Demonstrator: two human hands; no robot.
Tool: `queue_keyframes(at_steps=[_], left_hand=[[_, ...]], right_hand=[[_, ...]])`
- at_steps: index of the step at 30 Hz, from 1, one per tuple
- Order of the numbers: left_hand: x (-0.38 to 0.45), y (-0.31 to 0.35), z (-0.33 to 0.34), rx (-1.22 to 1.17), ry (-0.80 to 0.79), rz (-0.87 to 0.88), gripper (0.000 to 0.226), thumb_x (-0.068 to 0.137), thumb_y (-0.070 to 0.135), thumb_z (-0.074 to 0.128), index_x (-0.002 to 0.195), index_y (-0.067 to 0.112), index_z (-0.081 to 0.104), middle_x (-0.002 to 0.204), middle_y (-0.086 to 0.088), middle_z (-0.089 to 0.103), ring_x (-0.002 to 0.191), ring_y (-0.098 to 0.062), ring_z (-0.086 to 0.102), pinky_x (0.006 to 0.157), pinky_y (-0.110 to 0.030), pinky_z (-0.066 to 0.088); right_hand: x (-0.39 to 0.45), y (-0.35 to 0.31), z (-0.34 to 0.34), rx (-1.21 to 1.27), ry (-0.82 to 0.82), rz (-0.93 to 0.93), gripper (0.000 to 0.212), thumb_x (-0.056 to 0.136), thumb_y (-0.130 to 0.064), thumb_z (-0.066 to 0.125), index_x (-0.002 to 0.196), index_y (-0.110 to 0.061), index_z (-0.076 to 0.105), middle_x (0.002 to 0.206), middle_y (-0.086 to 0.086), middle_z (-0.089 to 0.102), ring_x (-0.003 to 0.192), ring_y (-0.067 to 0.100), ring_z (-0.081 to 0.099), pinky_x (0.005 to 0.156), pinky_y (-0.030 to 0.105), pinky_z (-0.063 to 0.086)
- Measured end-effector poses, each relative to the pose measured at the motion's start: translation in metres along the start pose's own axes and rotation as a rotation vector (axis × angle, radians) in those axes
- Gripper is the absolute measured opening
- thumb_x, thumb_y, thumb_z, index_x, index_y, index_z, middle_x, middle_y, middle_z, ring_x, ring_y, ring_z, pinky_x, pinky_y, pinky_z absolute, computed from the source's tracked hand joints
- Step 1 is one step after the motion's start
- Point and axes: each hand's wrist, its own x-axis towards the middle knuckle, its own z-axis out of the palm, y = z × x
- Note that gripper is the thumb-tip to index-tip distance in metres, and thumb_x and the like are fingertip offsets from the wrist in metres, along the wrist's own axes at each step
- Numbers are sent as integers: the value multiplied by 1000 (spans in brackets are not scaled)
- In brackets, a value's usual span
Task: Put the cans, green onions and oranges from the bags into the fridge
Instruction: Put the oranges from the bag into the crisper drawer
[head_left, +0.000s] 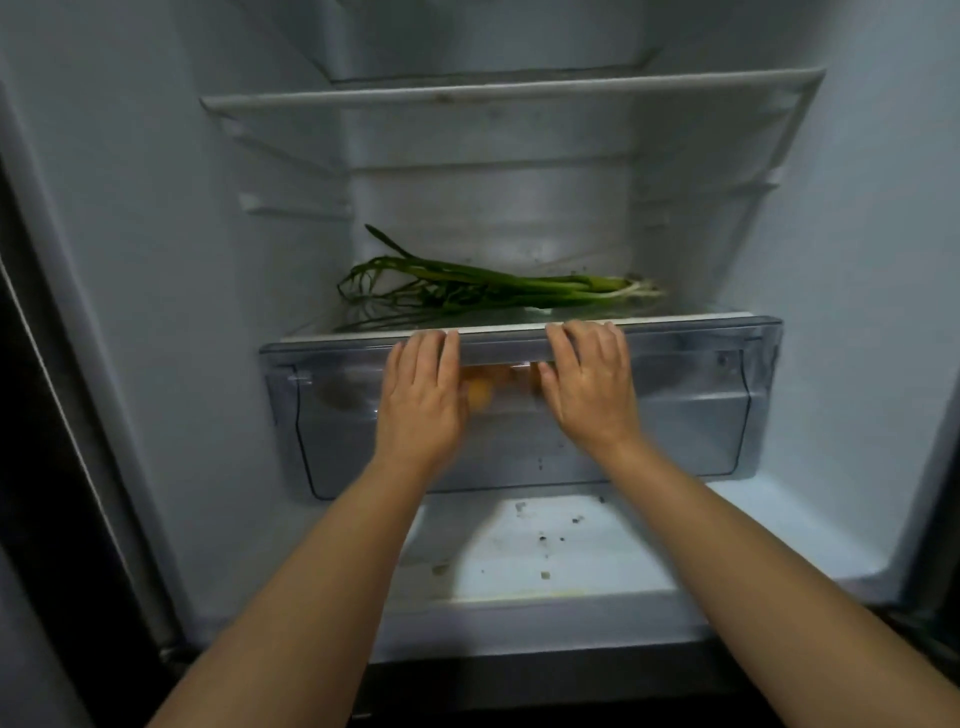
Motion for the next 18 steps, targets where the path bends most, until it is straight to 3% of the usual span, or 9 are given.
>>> queue_keyframes(at_steps=[2, 5, 7, 9, 11, 13, 14, 16, 18], left_hand=[[3, 2, 9, -1, -70, -33, 55, 76, 27, 37, 118, -3, 57, 110, -22, 67, 110, -37, 58, 97, -44, 46], [5, 4, 24, 0, -27, -24, 51, 80, 27, 37, 122, -1, 41, 114, -25, 65, 114, -32, 38, 101, -43, 27], [6, 1, 28, 39, -67, -28, 52, 80, 27, 37, 123, -2, 42, 114, -26, 64, 116, -34, 40, 101, -42, 24], [7, 3, 21, 68, -132, -49, 56, 79, 27, 37, 122, -6, 51, 115, -27, 64, 115, -40, 54, 104, -46, 34], [7, 8, 5, 33, -221, -73, 58, 88, 22, 37, 136, -9, 40, 137, -30, 45, 130, -42, 44, 111, -48, 31], [6, 12, -10, 38, -339, -108, 59, 98, 14, 30, 149, 0, 4, 158, -18, 5, 148, -32, 3, 120, -40, 5], [4, 15, -20, 32, -392, -137, 61, 99, 12, 28, 150, 5, -4, 159, -13, -6, 148, -28, -8, 120, -39, -2], [-11, 20, -42, 70, -387, -154, 63, 98, 9, 29, 151, 8, -4, 159, -11, -11, 147, -27, -14, 120, -40, -4], [-32, 22, -71, 108, -385, -204, 64, 95, 8, 34, 150, 6, 4, 159, -12, -7, 148, -28, -11, 120, -42, -1]], right_hand=[[-5, 0, 16, 11, 7, 20, 33, 80, -26, 46, 106, -5, 48, 102, 16, 56, 95, 27, 40, 94, 41, 29], [-7, -1, 26, 27, 45, 29, 37, 78, -27, 44, 109, -7, 45, 108, 10, 39, 99, 27, 39, 97, 41, 28], [-6, -1, 28, 40, 58, 20, 38, 77, -27, 43, 110, -7, 45, 108, 10, 37, 100, 27, 39, 98, 41, 27], [-7, 0, 26, 54, 31, 21, 40, 76, -26, 43, 111, -7, 45, 109, 10, 37, 101, 27, 39, 99, 41, 26], [-6, 0, 21, 71, -25, 38, 42, 75, -25, 44, 112, -7, 46, 110, 11, 41, 102, 27, 39, 100, 41, 26], [-6, 1, 10, 94, -134, 45, 45, 71, -21, 46, 113, -4, 50, 109, 16, 56, 104, 27, 41, 101, 41, 26], [-5, 1, 2, 110, -207, 46, 47, 68, -19, 49, 112, -2, 53, 107, 19, 62, 105, 29, 44, 102, 42, 29], [-1, 1, -18, 170, -355, 78, 52, 62, -14, 58, 112, 3, 60, 108, 23, 66, 108, 35, 57, 99, 46, 42], [0, -5, -45, 268, -468, 124, 52, 63, -9, 60, 112, 7, 60, 114, 28, 63, 110, 44, 59, 94, 59, 43]])
